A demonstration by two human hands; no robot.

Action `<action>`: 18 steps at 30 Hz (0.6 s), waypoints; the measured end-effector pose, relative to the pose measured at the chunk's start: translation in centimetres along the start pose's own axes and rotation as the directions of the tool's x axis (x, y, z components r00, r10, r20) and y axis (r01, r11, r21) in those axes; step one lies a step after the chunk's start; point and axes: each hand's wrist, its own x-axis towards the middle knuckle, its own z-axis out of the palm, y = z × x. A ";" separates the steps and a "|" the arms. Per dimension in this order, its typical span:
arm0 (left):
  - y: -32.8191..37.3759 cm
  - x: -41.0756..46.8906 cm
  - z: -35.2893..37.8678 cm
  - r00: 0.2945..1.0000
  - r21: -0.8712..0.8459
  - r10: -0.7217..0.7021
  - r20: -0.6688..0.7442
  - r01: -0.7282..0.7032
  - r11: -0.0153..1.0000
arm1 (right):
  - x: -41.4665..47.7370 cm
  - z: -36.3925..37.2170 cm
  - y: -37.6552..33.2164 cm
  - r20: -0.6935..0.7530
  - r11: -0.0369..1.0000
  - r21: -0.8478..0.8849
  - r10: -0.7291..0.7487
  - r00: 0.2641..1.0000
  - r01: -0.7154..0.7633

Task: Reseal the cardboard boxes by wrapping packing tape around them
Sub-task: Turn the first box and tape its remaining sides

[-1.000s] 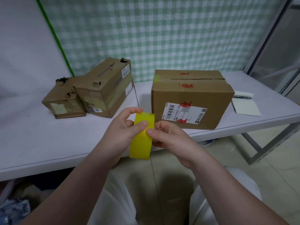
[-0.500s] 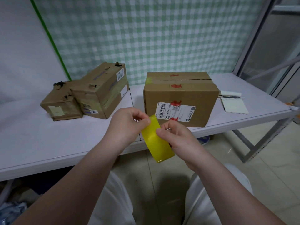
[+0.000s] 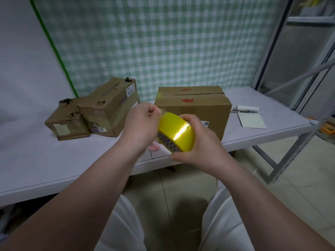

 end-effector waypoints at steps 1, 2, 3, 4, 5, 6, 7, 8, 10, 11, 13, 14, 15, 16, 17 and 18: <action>0.2 0.3 0.0 1.000 -0.032 -0.015 -0.009 0.015 0.999 | 0.2 -0.4 0.0 -0.056 1.000 -0.016 -0.025 0.998 0.024; 0.4 0.7 0.0 0.999 -0.077 -0.042 -0.024 0.040 0.996 | 0.4 -0.8 -0.2 -0.106 0.999 -0.031 -0.047 0.993 0.043; 0.7 1.0 0.0 0.997 -0.136 -0.072 -0.041 0.066 0.988 | 0.7 -1.4 -0.4 -0.142 0.997 -0.056 -0.063 0.988 0.055; 1.0 1.3 0.0 0.993 -0.199 -0.102 -0.056 0.089 0.976 | 1.0 -2.0 -0.7 -0.165 0.994 -0.097 -0.073 0.984 0.058; 1.4 1.6 0.0 0.990 -0.255 -0.124 -0.068 0.103 0.961 | 1.5 -2.7 -1.0 -0.181 0.988 -0.147 -0.079 0.980 0.052; 1.9 2.0 0.0 0.987 -0.300 -0.139 -0.077 0.110 0.948 | 1.9 -3.4 -1.3 -0.199 0.980 -0.193 -0.084 0.976 0.045; 2.4 2.4 0.0 0.984 -0.341 -0.154 -0.085 0.117 0.933 | 2.3 -4.2 -1.6 -0.218 0.972 -0.229 -0.096 0.971 0.044; 2.8 2.9 0.0 0.980 -0.384 -0.174 -0.096 0.125 0.915 | 2.8 -5.0 -1.9 -0.231 0.964 -0.263 -0.114 0.966 0.051; 3.4 4.2 0.2 0.969 -0.457 -0.214 -0.120 0.137 0.879 | 4.0 -6.2 -2.5 -0.254 0.938 -0.341 -0.163 0.953 0.069; 3.7 4.9 0.4 0.964 -0.479 -0.233 -0.128 0.146 0.866 | 4.6 -6.8 -2.7 -0.270 0.919 -0.388 -0.188 0.944 0.072; 4.4 6.1 0.8 0.956 -0.514 -0.266 -0.123 0.168 0.841 | 6.3 -7.9 -2.9 -0.321 0.881 -0.470 -0.232 0.918 0.059; 4.7 6.7 1.0 0.954 -0.531 -0.280 -0.107 0.183 0.827 | 7.2 -8.5 -2.9 -0.349 0.868 -0.495 -0.246 0.904 0.044; 4.9 7.3 1.2 0.952 -0.549 -0.292 -0.088 0.198 0.812 | 8.1 -9.0 -3.0 -0.373 0.857 -0.515 -0.254 0.892 0.029; 5.1 7.9 1.4 0.951 -0.567 -0.302 -0.065 0.213 0.796 | 9.1 -9.4 -3.0 -0.387 0.844 -0.536 -0.262 0.884 0.015; 5.3 8.5 1.6 0.950 -0.589 -0.311 -0.042 0.228 0.775 | 10.0 -9.7 -3.0 -0.390 0.827 -0.563 -0.271 0.880 0.006; 5.3 9.1 1.7 0.946 -0.614 -0.323 -0.017 0.245 0.750 | 11.0 -9.9 -2.9 -0.384 0.807 -0.590 -0.282 0.879 0.001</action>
